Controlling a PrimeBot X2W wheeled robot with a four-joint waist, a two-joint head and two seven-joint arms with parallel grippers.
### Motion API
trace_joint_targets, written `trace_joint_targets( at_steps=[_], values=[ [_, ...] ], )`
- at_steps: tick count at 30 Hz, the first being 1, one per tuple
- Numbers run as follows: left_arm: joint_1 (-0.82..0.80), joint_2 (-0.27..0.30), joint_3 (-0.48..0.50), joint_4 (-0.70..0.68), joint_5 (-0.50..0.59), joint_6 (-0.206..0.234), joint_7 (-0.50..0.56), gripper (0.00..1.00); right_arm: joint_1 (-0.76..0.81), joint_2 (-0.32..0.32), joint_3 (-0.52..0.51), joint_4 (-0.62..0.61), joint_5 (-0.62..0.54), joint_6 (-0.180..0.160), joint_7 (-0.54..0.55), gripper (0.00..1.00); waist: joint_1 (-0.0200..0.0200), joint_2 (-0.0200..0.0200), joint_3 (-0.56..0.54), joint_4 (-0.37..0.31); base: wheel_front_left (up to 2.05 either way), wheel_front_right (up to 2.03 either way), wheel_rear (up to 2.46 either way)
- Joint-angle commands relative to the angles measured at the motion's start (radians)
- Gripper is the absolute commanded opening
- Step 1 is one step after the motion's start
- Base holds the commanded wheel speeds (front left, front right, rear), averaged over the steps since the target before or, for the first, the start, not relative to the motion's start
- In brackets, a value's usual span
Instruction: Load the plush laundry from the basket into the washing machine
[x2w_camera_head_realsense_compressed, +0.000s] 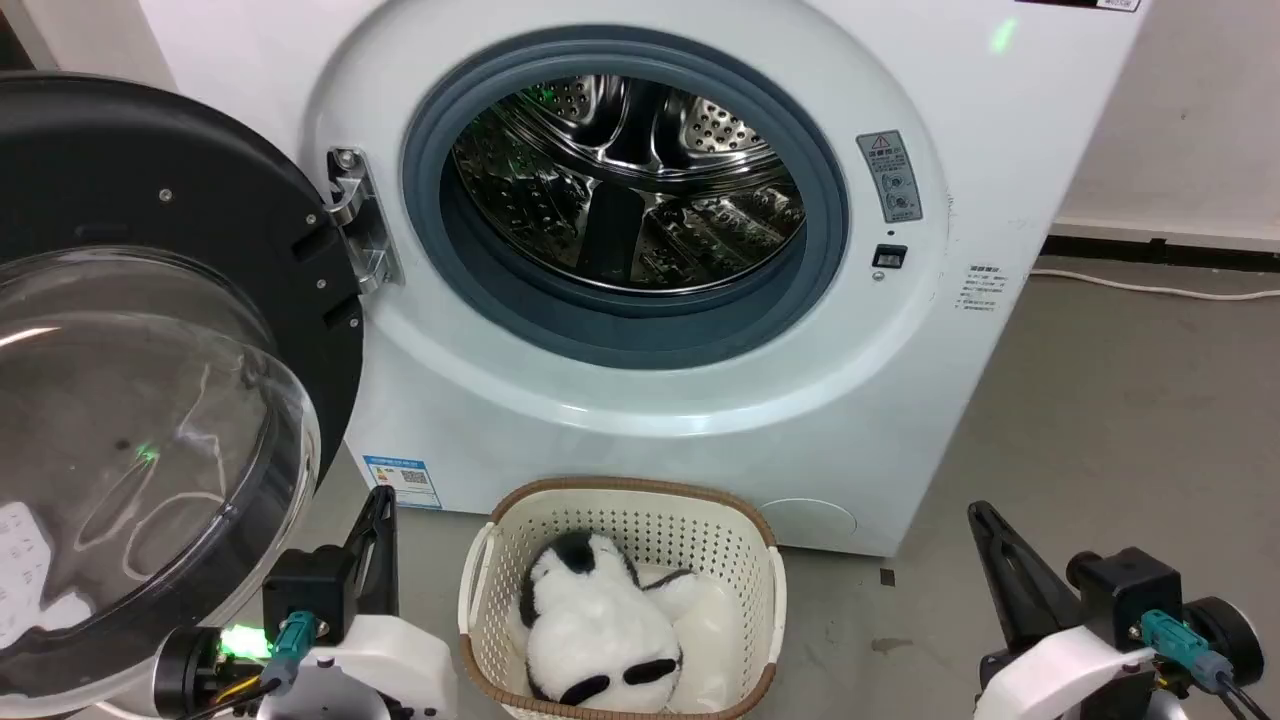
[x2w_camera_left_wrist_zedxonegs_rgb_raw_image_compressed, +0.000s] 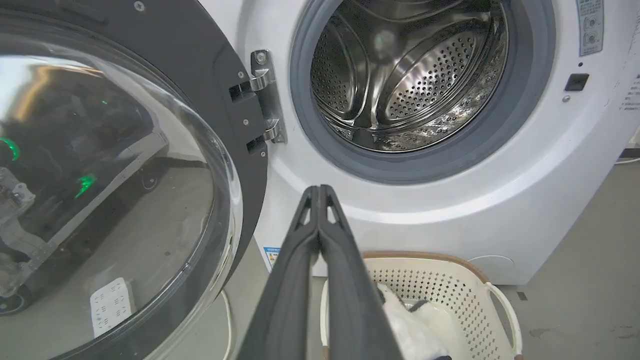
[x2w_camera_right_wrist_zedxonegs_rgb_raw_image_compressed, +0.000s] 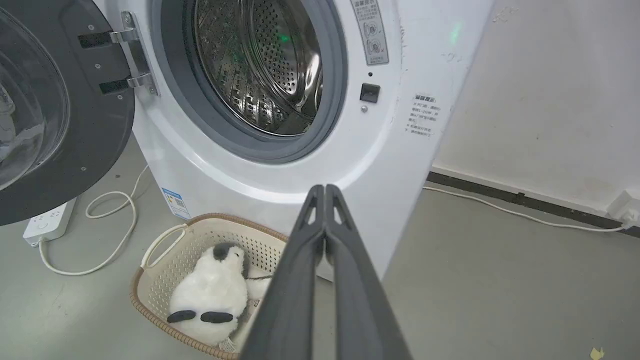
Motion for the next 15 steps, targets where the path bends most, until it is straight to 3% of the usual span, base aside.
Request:
trace_joint_targets(
  at_steps=[1, 15],
  values=[
    [0.014, 0.0, 0.0, -0.004, 0.002, 0.003, 0.0, 0.0, -0.012, 0.0, -0.002, -0.004, -0.006, -0.001, 0.0, 0.0, 0.0, 0.0, 0.0, 0.0, 0.0, 0.0, 0.0],
    [0.014, 0.0, 0.0, -0.004, 0.002, 0.003, 0.0, 0.0, -0.012, 0.0, -0.002, -0.004, -0.006, -0.001, 0.0, 0.0, 0.0, 0.0, 0.0, 0.0, 0.0, 0.0, 0.0]
  ],
)
